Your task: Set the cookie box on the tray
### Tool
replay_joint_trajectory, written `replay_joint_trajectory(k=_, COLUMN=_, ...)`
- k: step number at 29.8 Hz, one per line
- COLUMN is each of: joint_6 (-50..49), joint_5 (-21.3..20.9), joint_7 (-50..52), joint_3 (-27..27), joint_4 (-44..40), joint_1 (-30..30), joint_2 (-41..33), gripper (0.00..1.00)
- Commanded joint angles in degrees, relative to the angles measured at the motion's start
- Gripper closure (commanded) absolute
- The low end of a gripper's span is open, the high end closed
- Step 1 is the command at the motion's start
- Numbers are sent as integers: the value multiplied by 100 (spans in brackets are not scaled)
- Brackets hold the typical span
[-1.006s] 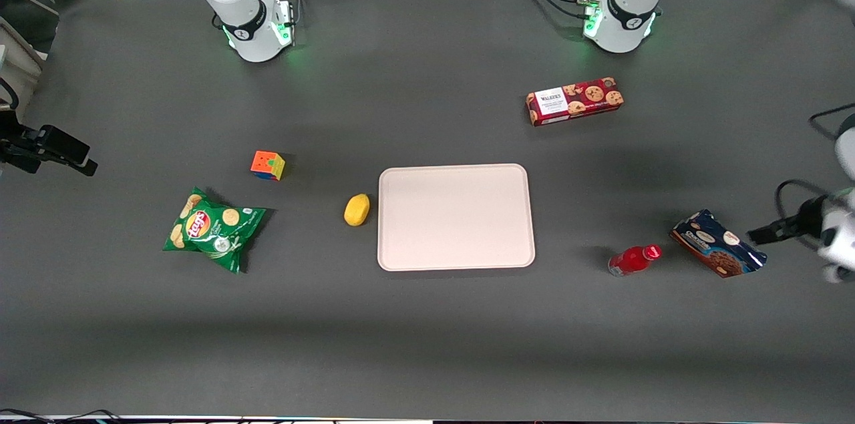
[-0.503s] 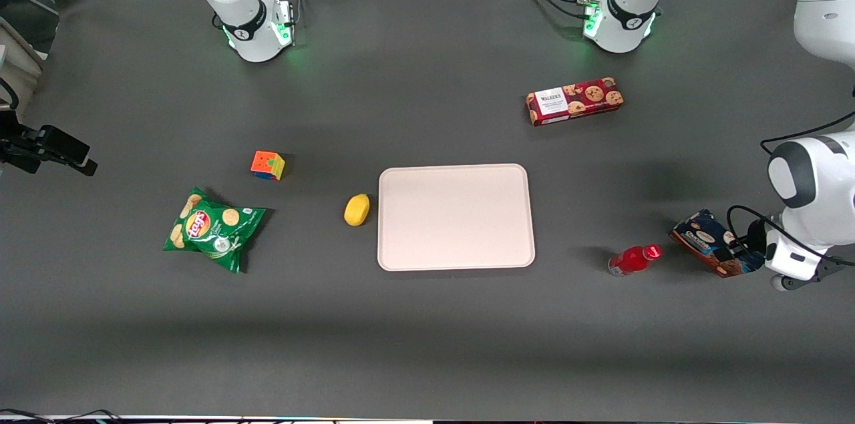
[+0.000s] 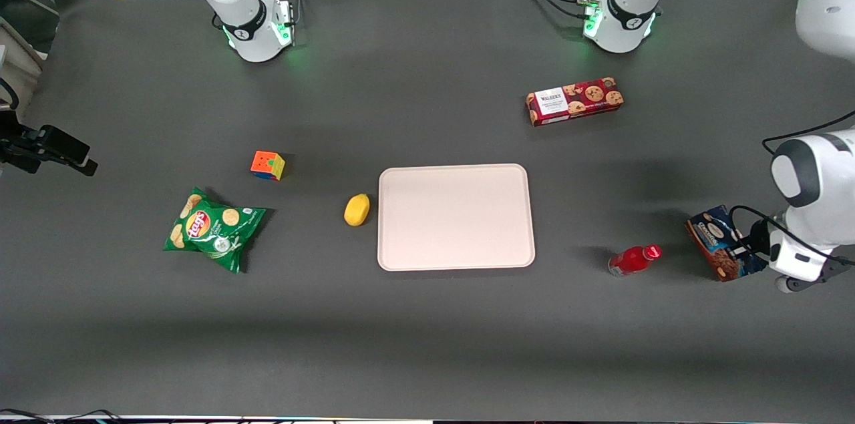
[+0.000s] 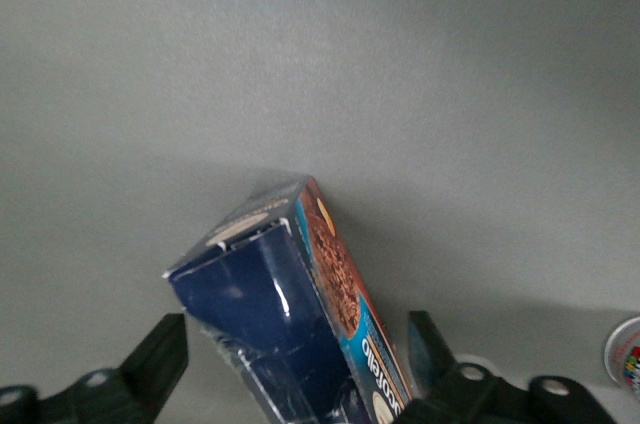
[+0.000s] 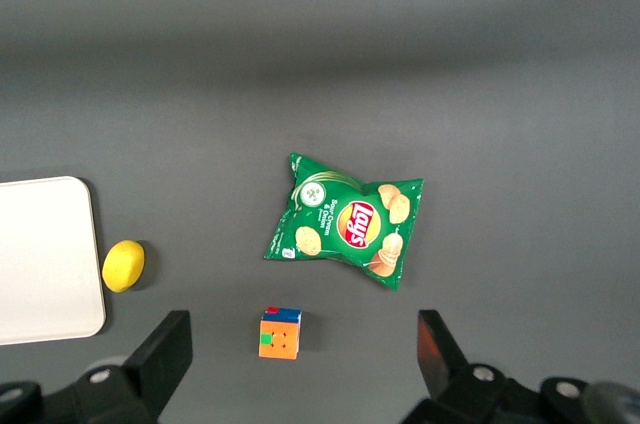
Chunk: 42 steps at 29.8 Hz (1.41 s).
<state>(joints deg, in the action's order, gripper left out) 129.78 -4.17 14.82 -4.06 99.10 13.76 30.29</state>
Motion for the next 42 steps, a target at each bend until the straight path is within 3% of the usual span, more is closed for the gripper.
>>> replay_joint_trajectory(k=1, joint_6=-1286, joint_5=-23, joint_7=100, joint_3=-182, joint_4=-636, joint_1=-31, joint_2=-462, gripper=100)
replay_joint_trajectory(k=11, joint_6=-4107, joint_5=-23, joint_7=126, joint_3=-779, joint_4=-2877, joint_1=-48, joint_2=-533, gripper=100)
replay_joint_trajectory(k=20, joint_6=-5472, joint_5=4, joint_7=925, joint_3=-2114, joint_4=-4153, joint_1=-57, joint_2=-629, gripper=100)
replay_joint_trajectory(k=29, joint_6=-5113, joint_5=-23, joint_7=2042, joint_3=-3767, joint_4=-3707, joint_1=-66, joint_2=-718, gripper=100)
replay_joint_trajectory(k=36, joint_6=-3198, joint_5=-102, joint_7=2280, joint_3=-4216, joint_4=-1844, joint_1=-110, joint_2=-700, gripper=100)
replay_joint_trajectory(k=42, joint_6=-1914, joint_5=-576, joint_7=2385, joint_3=-4234, joint_4=-674, joint_1=-215, joint_2=-551, gripper=100)
